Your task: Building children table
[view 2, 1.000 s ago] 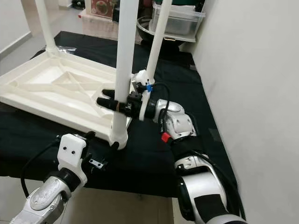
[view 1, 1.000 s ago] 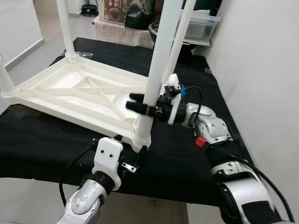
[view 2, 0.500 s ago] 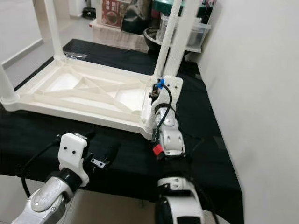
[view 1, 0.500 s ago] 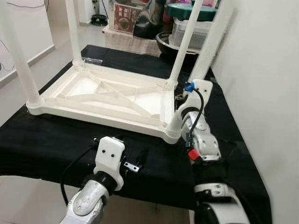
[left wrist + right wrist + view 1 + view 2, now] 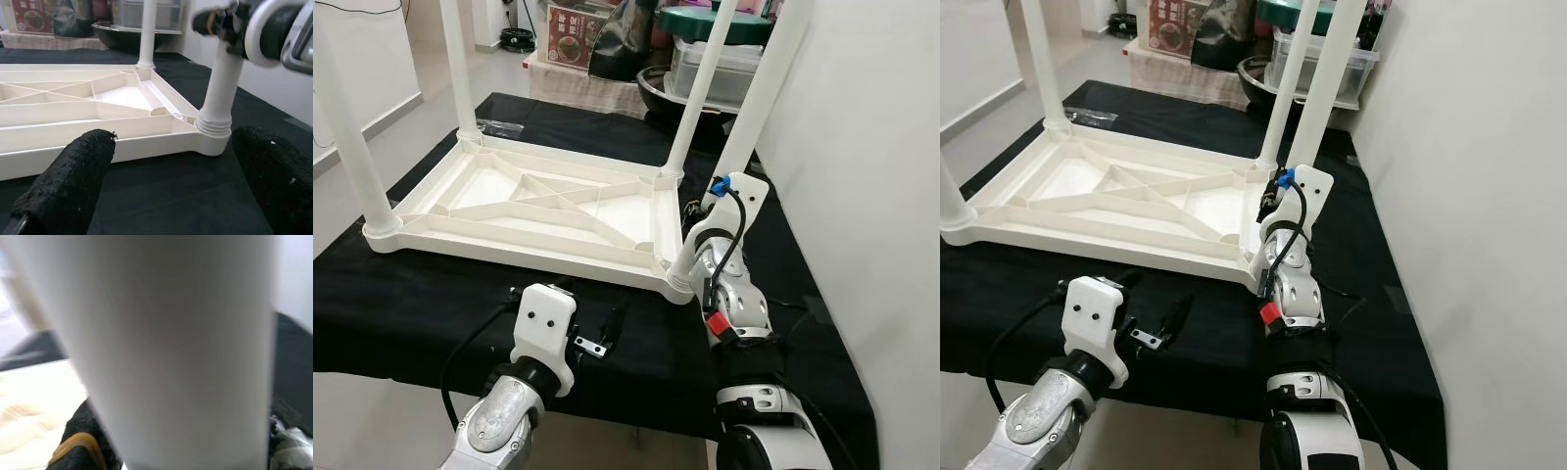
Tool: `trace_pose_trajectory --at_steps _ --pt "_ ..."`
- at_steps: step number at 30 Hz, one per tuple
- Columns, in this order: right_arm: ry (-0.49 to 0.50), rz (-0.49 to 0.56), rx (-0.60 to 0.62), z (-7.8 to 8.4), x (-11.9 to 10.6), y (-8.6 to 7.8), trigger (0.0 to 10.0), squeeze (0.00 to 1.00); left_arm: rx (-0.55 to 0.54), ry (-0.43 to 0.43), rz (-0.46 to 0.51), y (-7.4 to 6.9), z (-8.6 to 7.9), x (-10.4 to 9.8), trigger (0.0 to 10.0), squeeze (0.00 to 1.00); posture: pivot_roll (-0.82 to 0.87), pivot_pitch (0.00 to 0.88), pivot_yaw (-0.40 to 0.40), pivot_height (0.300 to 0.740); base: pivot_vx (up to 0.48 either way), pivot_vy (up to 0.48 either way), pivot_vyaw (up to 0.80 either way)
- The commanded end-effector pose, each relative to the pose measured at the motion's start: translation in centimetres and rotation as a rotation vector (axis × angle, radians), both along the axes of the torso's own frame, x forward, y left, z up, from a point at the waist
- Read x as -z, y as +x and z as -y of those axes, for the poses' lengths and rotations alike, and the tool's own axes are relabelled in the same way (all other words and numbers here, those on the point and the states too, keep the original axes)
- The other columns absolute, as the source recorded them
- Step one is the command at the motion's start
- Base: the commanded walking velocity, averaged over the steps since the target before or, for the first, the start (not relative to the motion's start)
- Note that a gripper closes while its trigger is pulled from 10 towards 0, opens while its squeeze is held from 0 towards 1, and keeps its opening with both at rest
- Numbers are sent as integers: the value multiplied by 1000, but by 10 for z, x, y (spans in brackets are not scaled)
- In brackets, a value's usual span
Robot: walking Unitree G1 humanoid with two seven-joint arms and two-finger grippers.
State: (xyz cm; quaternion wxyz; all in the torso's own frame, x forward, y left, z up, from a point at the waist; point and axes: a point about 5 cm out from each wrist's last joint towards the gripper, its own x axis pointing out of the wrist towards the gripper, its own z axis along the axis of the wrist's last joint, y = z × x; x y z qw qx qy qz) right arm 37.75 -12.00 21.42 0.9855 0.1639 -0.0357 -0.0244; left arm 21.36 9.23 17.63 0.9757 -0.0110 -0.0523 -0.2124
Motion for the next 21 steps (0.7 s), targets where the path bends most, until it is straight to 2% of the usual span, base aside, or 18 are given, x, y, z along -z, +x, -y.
trace_pose_trajectory --at_steps 1,2,3,5,6,7,8,10,11,12,15,17,18,20,21 --pt "27 79 -114 0 -12 3 10000 0 1 -3 -8 -1 2 0 10000 0 131 54 -148 740 0 0 0" --pt "43 122 -255 -2 -17 3 10000 0 2 -2 -8 -1 2 0 10000 0 130 53 -147 740 0 0 0" --pt "36 152 -503 2 -16 -3 10000 0 3 -2 -9 -2 3 0 10000 0 130 54 -148 740 0 0 0" --pt "36 152 -503 2 -16 -3 10000 0 3 -2 -9 -2 3 0 10000 0 130 54 -148 740 0 0 0" --pt "38 167 -673 5 -15 -9 10000 0 5 -1 -9 -2 3 0 10000 0 129 53 -147 740 0 0 0" --pt "-42 178 -1001 12 -8 -26 10000 0 4 -5 -10 -2 3 0 10000 0 133 52 -149 740 0 0 0" --pt "-91 180 -1106 12 -5 -32 10000 0 4 -6 -9 -2 3 0 10000 0 133 52 -149 740 0 0 0" --pt "-134 179 -1201 12 -1 -38 10000 0 4 -7 -8 -2 4 0 10000 0 133 52 -149 740 0 0 0" --pt "-126 170 -1251 9 0 -39 10000 0 7 -9 -7 -2 4 -1 10000 0 141 48 -151 740 0 0 0" --pt "-126 170 -1251 9 0 -39 10000 0 7 -9 -7 -2 4 -1 10000 0 141 48 -151 740 0 0 0" --pt "-151 158 -1384 -5 2 -40 10000 0 70 -14 -6 -7 9 -3 10000 0 150 42 -157 740 0 0 0" --pt "-158 156 -1402 -8 2 -39 10000 0 94 -15 -6 -9 11 -4 10000 0 150 42 -157 740 0 0 0" --pt "-189 148 -1398 -16 4 -35 7725 0 116 -17 -6 -12 14 -4 10000 0 155 38 -160 740 0 0 0" --pt "-212 143 -1396 -21 6 -32 7725 0 129 -18 -6 -13 16 -5 10000 0 155 38 -160 740 0 0 0" --pt "-244 139 -1336 -28 8 -26 0 0 124 -17 -5 -14 16 -5 10000 0 161 35 -164 740 0 0 0"
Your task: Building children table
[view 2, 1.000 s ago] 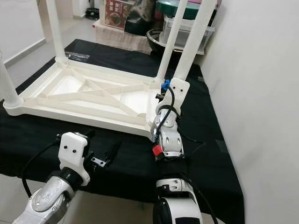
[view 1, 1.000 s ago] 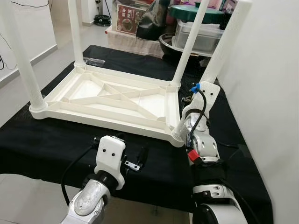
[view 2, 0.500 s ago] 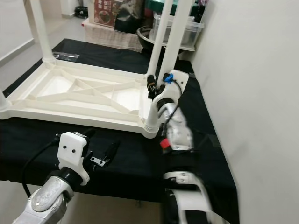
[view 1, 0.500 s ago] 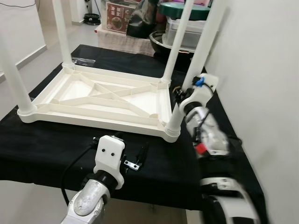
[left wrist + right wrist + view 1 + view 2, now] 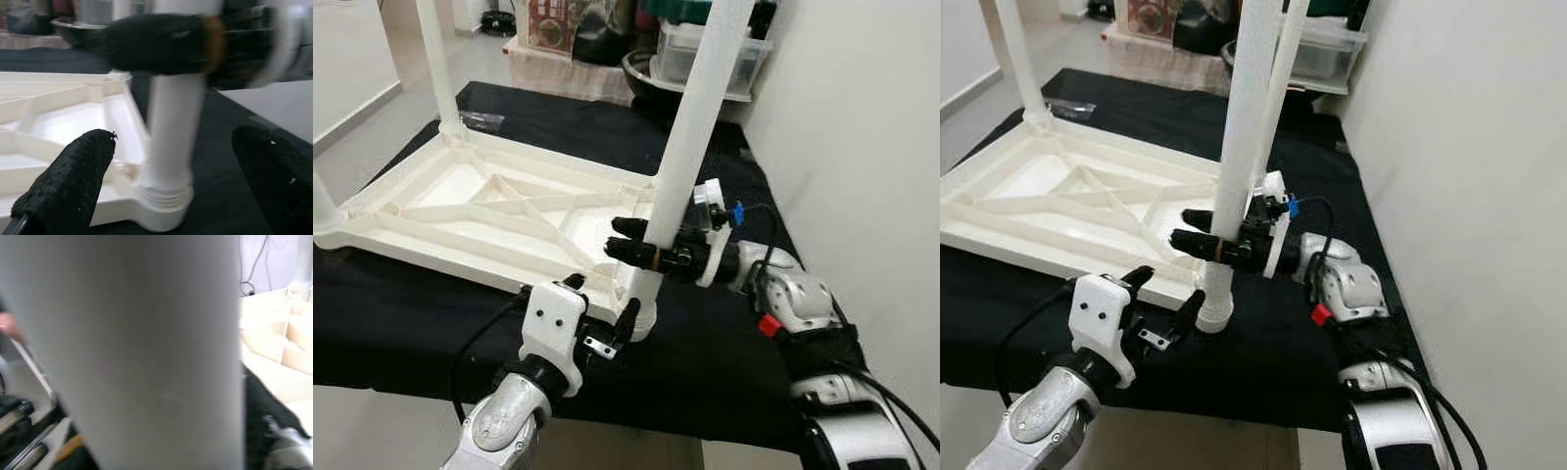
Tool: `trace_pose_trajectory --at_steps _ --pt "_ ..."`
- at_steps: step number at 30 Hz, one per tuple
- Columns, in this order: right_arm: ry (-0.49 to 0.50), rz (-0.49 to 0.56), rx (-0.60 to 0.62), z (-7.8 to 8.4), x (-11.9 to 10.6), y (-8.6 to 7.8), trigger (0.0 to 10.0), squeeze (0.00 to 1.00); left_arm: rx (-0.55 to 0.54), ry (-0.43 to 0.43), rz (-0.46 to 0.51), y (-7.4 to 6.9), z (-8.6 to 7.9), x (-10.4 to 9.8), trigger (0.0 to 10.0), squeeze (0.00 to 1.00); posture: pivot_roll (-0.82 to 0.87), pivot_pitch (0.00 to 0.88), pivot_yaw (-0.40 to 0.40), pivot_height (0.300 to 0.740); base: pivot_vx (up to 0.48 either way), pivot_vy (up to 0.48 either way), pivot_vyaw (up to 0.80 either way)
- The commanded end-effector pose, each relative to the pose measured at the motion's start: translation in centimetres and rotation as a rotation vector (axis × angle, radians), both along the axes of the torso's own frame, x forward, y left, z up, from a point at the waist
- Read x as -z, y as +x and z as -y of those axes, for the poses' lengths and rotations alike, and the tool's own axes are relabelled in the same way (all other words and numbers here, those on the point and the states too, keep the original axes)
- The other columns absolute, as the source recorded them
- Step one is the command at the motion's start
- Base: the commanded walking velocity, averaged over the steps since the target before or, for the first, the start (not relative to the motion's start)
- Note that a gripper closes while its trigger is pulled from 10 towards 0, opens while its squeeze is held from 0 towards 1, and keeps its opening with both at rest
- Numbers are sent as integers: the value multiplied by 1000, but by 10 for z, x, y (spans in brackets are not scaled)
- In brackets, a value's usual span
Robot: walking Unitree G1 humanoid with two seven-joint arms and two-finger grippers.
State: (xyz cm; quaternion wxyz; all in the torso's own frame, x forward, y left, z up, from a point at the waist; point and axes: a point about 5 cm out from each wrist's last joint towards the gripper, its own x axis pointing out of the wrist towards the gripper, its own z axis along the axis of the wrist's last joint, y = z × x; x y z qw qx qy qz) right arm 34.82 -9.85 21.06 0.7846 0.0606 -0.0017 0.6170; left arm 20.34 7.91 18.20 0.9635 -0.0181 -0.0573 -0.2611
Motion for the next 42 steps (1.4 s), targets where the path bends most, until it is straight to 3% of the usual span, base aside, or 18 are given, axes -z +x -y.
trace_pose_trajectory --at_steps 1,5,6,9,14,15,16,18,21,23,24,25,26,27,32,33,38,42 --pt "-59 -5 137 -13 6 13 0 0 13 3 -12 -3 3 2 10000 0 161 35 -164 740 0 0 0" --pt "-63 -18 382 -10 9 27 0 0 -17 19 -7 0 0 3 10000 0 158 33 -167 740 0 0 0" --pt "-63 -18 382 -10 9 27 0 0 -17 19 -7 0 0 3 10000 0 158 33 -167 740 0 0 0" --pt "-61 -78 797 15 16 38 0 0 -36 5 -7 3 -3 2 10000 0 136 38 -157 740 0 0 0" --pt "-69 -147 1002 29 22 40 0 0 -38 2 -8 4 -3 2 10000 0 136 38 -157 740 0 0 0" --pt "-81 -224 1350 49 33 32 0 0 -33 5 -10 4 -2 3 10000 0 127 47 -154 740 0 0 0" --pt "-81 -224 1350 49 33 32 0 0 -33 5 -10 4 -2 3 10000 0 127 47 -154 740 0 0 0" --pt "-89 -271 1575 62 40 20 0 0 -29 8 -11 3 -1 3 10000 0 127 47 -154 740 0 0 0" --pt "-32 -320 1687 49 42 9 0 0 -29 9 -11 3 -1 3 10000 0 136 48 -155 740 0 0 0" --pt "-13 -348 1688 38 44 7 0 0 -31 11 -10 3 -1 3 10000 0 137 50 -152 740 0 0 0" --pt "13 -374 1662 27 44 6 2235 0 -32 12 -10 3 -2 3 10000 0 138 50 -154 740 0 0 0" --pt "32 -384 1614 18 43 9 10000 0 -34 14 -10 4 -2 3 10000 0 138 50 -154 740 0 0 0" --pt "56 -372 1595 13 40 11 10000 0 -36 14 -10 4 -3 3 10000 0 138 52 -152 740 0 0 0" --pt "81 -342 1567 10 36 12 10000 1000 -38 14 -11 4 -3 3 10000 0 138 50 -153 740 0 0 0" --pt "119 -261 1511 10 22 18 10000 1000 -42 15 -11 4 -4 3 10000 0 135 53 -156 740 0 0 0" --pt "150 -216 1466 18 14 23 10000 0 -41 14 -11 5 -4 3 10000 0 130 53 -155 740 0 0 0" --pt "217 -160 1313 32 -1 30 10000 0 -41 13 -10 5 -3 3 10000 0 125 51 -151 740 0 0 0" --pt "267 -140 637 41 -17 23 10000 0 -37 11 -7 6 -2 3 10000 0 124 50 -154 740 0 0 0"
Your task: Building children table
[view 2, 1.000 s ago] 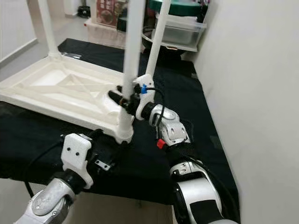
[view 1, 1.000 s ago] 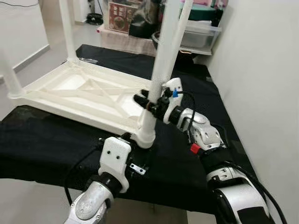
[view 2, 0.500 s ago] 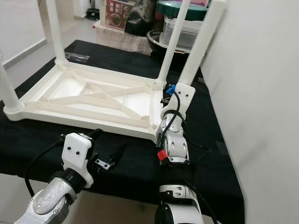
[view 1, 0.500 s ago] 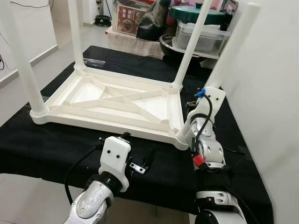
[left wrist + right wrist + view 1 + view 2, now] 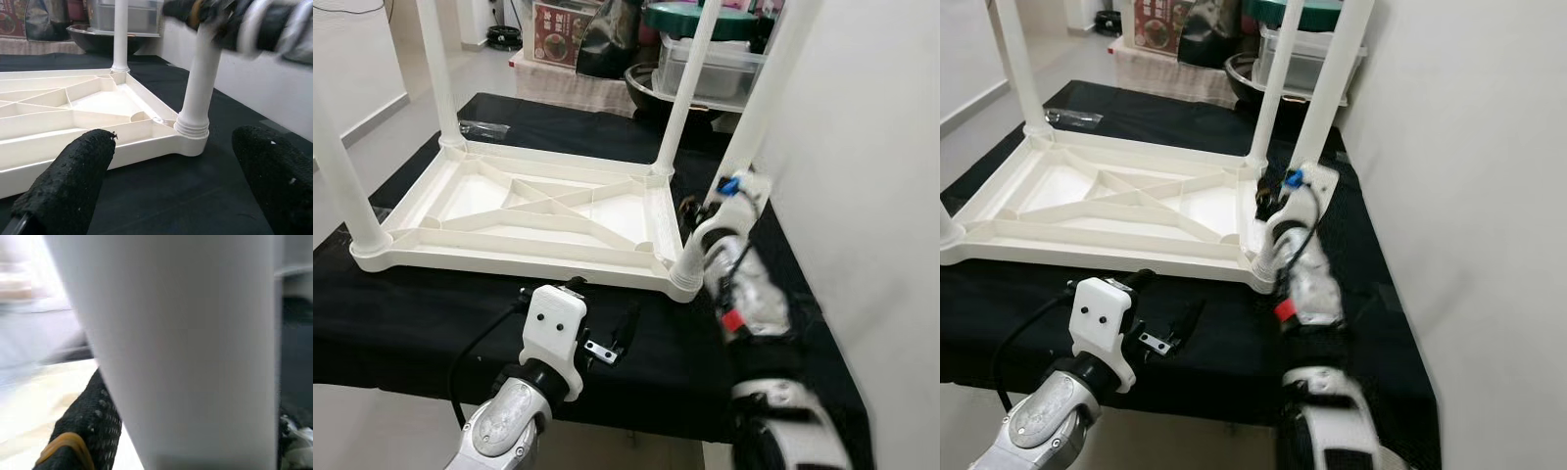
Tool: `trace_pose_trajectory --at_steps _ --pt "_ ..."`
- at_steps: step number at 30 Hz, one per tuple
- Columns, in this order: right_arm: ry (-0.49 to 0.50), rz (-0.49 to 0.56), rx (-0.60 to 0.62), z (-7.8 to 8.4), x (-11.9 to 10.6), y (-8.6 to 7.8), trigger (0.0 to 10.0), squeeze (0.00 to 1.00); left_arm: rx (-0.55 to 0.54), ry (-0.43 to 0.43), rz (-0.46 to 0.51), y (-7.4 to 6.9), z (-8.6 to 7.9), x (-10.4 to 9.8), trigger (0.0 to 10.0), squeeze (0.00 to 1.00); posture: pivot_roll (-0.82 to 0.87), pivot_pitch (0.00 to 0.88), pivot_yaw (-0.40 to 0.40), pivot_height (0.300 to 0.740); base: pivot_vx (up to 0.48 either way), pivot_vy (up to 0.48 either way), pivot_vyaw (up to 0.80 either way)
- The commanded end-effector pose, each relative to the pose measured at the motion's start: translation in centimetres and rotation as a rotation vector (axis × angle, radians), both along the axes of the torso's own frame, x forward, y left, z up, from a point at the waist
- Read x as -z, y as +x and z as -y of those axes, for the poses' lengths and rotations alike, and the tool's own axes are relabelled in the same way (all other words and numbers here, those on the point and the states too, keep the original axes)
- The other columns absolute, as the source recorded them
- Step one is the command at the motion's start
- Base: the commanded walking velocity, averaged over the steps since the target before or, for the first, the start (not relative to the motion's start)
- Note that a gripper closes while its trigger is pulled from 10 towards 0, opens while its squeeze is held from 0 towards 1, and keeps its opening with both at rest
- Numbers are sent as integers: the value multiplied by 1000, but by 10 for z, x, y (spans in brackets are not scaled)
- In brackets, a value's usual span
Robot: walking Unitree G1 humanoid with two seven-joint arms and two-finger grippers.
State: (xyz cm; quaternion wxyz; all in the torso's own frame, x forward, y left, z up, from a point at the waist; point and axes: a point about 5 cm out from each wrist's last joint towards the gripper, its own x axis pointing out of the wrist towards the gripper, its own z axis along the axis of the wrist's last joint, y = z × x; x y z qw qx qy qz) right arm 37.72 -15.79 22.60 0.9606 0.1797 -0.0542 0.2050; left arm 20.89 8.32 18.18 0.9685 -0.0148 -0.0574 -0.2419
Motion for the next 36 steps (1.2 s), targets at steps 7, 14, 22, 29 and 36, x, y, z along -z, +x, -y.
trace_pose_trajectory --at_steps 7,14,22,29,36 --pt "-159 95 -813 -31 13 -40 10000 0 -3 6 -2 1 1 1 10000 0 140 52 -161 740 0 0 0" --pt "-214 128 -967 -62 14 -47 6235 0 -2 6 3 0 0 -1 10000 0 143 54 -161 740 0 0 0" --pt "-264 -2 -512 -71 32 -7 0 0 -3 9 5 1 1 -1 10000 0 144 51 -163 740 0 0 0" --pt "-231 -207 232 -17 39 11 0 0 -1 8 2 1 1 0 10000 0 132 48 -159 740 0 0 0" --pt "-182 -328 762 1 46 -18 0 0 6 6 0 1 3 1 10000 0 127 49 -154 740 0 0 0"
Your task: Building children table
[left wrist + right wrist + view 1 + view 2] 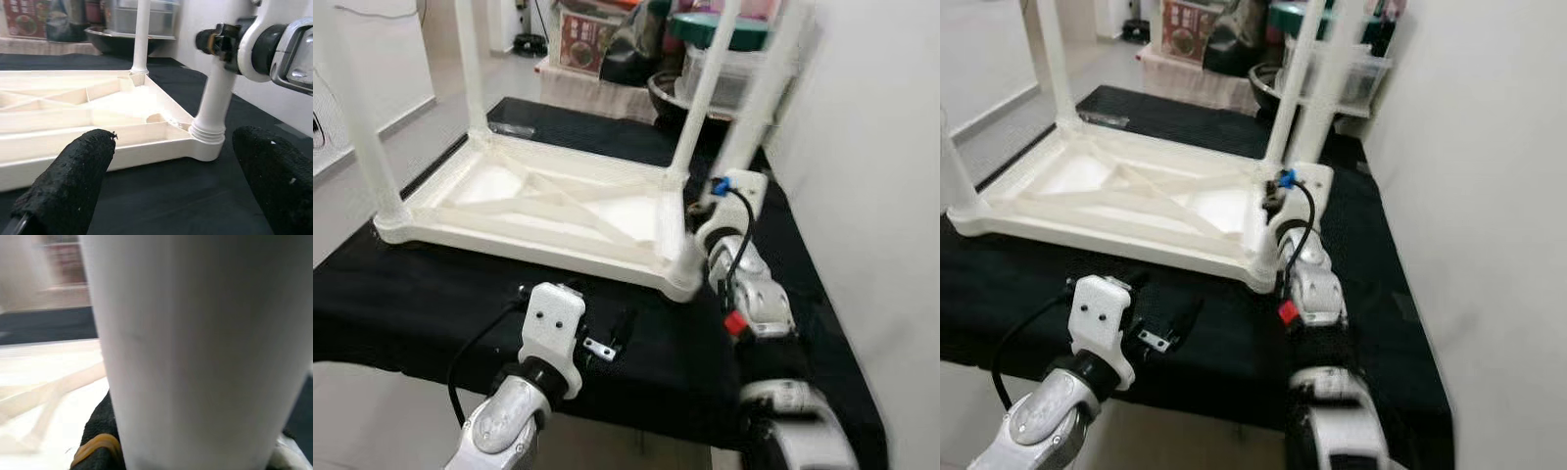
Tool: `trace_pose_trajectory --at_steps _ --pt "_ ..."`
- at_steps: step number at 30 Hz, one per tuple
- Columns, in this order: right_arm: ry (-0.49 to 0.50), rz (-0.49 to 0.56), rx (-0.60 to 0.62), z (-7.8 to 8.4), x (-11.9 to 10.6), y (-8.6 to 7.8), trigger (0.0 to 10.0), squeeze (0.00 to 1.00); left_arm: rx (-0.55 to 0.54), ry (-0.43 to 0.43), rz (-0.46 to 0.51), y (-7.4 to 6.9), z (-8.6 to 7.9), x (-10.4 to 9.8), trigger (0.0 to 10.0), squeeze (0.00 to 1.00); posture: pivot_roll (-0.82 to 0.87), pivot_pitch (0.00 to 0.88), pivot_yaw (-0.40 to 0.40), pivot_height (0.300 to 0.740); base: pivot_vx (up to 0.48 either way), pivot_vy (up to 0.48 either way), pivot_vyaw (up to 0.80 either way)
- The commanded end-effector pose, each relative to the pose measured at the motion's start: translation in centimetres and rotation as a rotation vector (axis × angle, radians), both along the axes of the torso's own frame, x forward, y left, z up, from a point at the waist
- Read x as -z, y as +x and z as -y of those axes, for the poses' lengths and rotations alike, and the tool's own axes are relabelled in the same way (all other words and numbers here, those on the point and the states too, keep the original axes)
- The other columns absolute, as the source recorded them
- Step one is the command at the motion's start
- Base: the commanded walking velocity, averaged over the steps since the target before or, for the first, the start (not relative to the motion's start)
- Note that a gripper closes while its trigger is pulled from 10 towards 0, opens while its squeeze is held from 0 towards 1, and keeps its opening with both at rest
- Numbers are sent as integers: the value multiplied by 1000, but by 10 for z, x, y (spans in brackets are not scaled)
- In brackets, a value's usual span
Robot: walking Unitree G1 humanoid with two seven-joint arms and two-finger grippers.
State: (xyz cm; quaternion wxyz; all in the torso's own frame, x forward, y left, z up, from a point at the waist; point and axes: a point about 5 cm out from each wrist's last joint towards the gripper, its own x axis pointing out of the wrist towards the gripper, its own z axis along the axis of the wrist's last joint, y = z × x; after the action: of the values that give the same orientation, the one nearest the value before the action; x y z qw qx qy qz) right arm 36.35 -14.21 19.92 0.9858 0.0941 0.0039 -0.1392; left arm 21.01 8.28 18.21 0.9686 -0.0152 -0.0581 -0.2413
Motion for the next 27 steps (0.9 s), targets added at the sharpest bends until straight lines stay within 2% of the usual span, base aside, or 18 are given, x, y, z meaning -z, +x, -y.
trace_pose_trajectory --at_steps 1,2,3,4,5,7,8,13,14,16,17,18,19,21,23,24,25,27 --pt "40 -125 134 6 23 -10 0 0 10 7 -1 0 3 1 10000 0 128 50 -155 740 0 0 0" --pt "45 -128 139 3 24 -11 0 0 11 7 -1 -1 3 1 10000 0 133 49 -156 740 0 0 0" --pt "98 -102 52 -20 23 -8 3020 0 9 9 -1 -1 2 1 10000 0 137 51 -157 740 0 0 0" --pt "98 -102 52 -20 23 -8 3020 0 9 9 -1 -1 2 1 10000 0 137 51 -157 740 0 0 0" --pt "117 -80 1 -29 21 -7 10000 0 6 10 -1 0 1 1 10000 0 137 50 -157 740 0 0 0" --pt "127 -65 -29 -34 19 -5 10000 0 4 11 -1 0 1 1 10000 0 137 50 -157 740 0 0 0" --pt "120 -35 -73 -37 16 -3 10000 1000 3 13 -1 0 0 1 10000 0 137 50 -157 740 0 0 0" --pt "82 24 -104 -33 4 -1 10000 1000 1 11 -1 0 1 1 10000 0 130 48 -159 740 0 0 0" --pt "131 91 -235 -30 -6 3 10000 0 2 9 0 0 1 1 10000 0 132 48 -162 740 0 0 0" --pt "155 210 -395 -19 -23 5 10000 0 1 9 2 1 1 1 10000 0 128 47 -156 740 0 0 0" --pt "155 210 -395 -19 -23 5 10000 0 1 9 2 1 1 1 10000 0 128 47 -156 740 0 0 0" --pt "133 247 -524 -11 -30 7 10000 0 -1 8 3 2 1 1 10000 0 121 44 -158 740 0 0 0" --pt "133 247 -524 -11 -30 7 10000 0 -1 8 3 2 1 1 10000 0 121 44 -158 740 0 0 0" --pt "184 228 -779 -12 -29 4 10000 0 0 6 3 2 1 1 10000 0 122 44 -160 740 0 0 0" --pt "184 228 -779 -12 -29 4 10000 0 0 6 3 2 1 1 10000 0 122 44 -160 740 0 0 0" --pt "169 215 -966 -15 -28 -4 10000 0 1 5 5 2 2 1 10000 0 122 42 -161 740 0 0 0" --pt "169 215 -966 -15 -28 -4 10000 0 1 5 5 2 2 1 10000 0 122 42 -161 740 0 0 0" --pt "86 191 -1299 -22 -23 -24 10000 0 -2 3 5 2 1 1 10000 0 126 44 -164 740 0 0 0"
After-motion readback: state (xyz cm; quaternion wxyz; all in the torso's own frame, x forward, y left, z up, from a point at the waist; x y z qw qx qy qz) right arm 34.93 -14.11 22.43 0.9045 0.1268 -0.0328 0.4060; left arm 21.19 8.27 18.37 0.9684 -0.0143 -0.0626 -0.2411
